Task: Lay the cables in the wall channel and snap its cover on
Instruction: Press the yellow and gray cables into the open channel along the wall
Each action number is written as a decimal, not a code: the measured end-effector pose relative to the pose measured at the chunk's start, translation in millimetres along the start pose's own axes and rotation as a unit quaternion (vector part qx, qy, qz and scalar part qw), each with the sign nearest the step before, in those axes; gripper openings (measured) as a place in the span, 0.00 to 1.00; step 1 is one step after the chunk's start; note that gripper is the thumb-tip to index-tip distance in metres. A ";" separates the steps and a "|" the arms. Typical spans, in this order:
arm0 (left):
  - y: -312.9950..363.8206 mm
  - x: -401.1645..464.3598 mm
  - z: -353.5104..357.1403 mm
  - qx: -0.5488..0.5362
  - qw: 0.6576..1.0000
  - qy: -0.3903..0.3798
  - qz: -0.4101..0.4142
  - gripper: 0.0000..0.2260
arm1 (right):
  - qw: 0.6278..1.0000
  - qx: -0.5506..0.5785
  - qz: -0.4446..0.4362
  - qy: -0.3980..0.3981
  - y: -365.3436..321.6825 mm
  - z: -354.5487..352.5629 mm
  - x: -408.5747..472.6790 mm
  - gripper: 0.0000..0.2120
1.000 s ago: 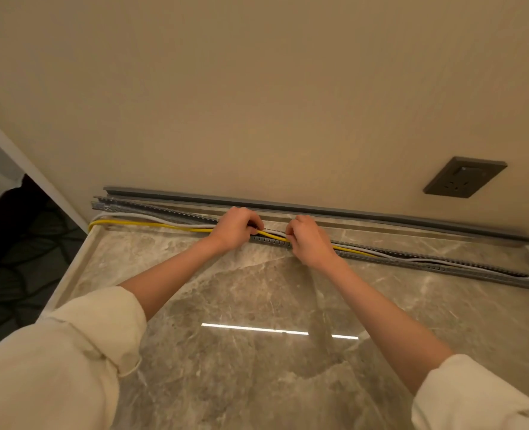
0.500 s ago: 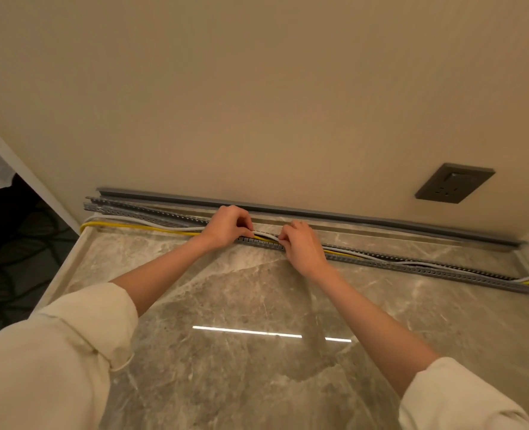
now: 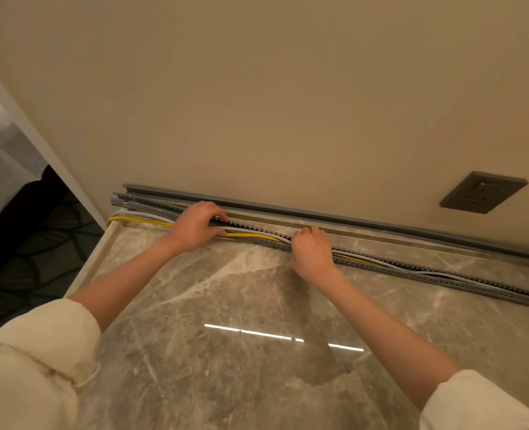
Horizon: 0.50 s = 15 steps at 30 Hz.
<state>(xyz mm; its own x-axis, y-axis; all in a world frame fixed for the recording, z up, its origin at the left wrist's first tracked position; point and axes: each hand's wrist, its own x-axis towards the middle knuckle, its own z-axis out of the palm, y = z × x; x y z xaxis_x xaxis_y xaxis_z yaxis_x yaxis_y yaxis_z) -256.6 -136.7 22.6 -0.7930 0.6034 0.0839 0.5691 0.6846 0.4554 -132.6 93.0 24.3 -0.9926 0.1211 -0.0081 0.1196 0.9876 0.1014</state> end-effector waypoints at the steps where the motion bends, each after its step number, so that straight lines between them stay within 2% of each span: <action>1: -3.0 -4.4 -2.4 0.007 1.000 0.007 0.005 0.13 | 1.000 0.002 0.013 0.012 -3.4 -2.4 0.2 0.10; 4: -6.1 -13.2 -5.4 0.037 0.999 0.017 0.036 0.13 | 0.998 0.008 0.033 0.050 -17.0 -11.6 5.6 0.09; 7: -6.3 -12.6 -4.7 0.061 0.996 0.020 0.060 0.11 | 0.996 0.054 -0.023 0.070 -32.0 -15.7 20.8 0.10; 11: -7.3 -14.2 -2.0 0.069 0.995 0.033 0.060 0.09 | 0.969 0.204 -0.132 0.037 -54.0 -15.0 40.8 0.13; 15: -13.9 -21.7 -3.4 0.097 0.989 0.050 0.100 0.13 | 0.971 0.183 -0.154 0.006 -65.7 -10.7 54.1 0.17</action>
<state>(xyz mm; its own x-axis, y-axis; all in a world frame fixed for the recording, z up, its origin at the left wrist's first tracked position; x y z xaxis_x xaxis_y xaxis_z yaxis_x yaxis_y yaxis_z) -248.0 -160.6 17.5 -0.6721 0.6983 0.2462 0.7403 0.6268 0.2432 -194.4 33.6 27.9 -0.9823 -0.1852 0.0297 -0.1864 0.9463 -0.2643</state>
